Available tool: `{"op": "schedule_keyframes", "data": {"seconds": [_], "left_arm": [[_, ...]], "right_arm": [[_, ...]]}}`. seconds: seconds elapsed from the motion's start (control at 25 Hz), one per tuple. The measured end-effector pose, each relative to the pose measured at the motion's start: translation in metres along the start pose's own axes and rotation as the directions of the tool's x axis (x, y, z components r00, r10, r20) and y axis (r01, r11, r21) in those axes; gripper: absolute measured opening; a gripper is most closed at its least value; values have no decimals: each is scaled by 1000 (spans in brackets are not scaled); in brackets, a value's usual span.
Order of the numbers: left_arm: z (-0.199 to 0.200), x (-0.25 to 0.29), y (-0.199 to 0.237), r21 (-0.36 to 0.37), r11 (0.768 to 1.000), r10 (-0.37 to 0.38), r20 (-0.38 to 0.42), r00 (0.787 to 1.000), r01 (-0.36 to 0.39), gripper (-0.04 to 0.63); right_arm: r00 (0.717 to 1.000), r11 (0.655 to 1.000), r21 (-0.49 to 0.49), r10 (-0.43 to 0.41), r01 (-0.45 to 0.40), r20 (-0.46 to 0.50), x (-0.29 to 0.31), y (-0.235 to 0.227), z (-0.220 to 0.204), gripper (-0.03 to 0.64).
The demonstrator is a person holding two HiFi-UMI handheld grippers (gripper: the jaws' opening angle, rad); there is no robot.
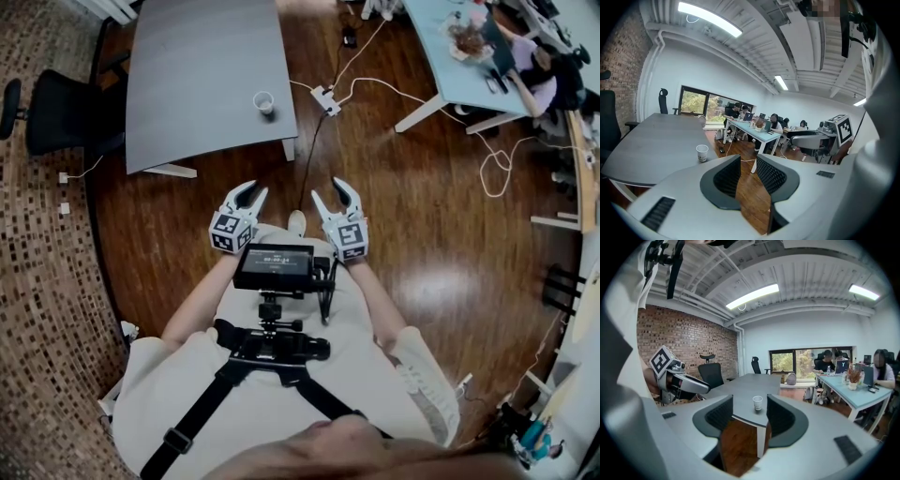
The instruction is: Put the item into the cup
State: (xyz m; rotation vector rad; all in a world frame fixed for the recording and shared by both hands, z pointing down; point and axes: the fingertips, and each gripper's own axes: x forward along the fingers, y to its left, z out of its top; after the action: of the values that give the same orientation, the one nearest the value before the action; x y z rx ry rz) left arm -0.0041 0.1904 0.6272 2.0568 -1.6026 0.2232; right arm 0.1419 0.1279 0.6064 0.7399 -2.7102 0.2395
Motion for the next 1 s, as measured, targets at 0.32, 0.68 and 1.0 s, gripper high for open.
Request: {"op": "schedule_keyframes", "data": {"seconds": [0.32, 0.68, 1.0], "left_arm": [[-4, -2, 6, -8, 1000, 1, -6, 1000, -1, 107], [-6, -10, 11, -20, 1000, 3, -2, 1000, -3, 107], [9, -21, 23, -48, 999, 11, 47, 999, -9, 107]], "right_arm": [[1000, 1000, -27, -2, 2, -1, 4, 7, 0, 238], [1000, 1000, -31, -3, 3, -1, 5, 14, 4, 238], [1000, 999, -37, 8, -7, 3, 8, 20, 6, 238]]}}
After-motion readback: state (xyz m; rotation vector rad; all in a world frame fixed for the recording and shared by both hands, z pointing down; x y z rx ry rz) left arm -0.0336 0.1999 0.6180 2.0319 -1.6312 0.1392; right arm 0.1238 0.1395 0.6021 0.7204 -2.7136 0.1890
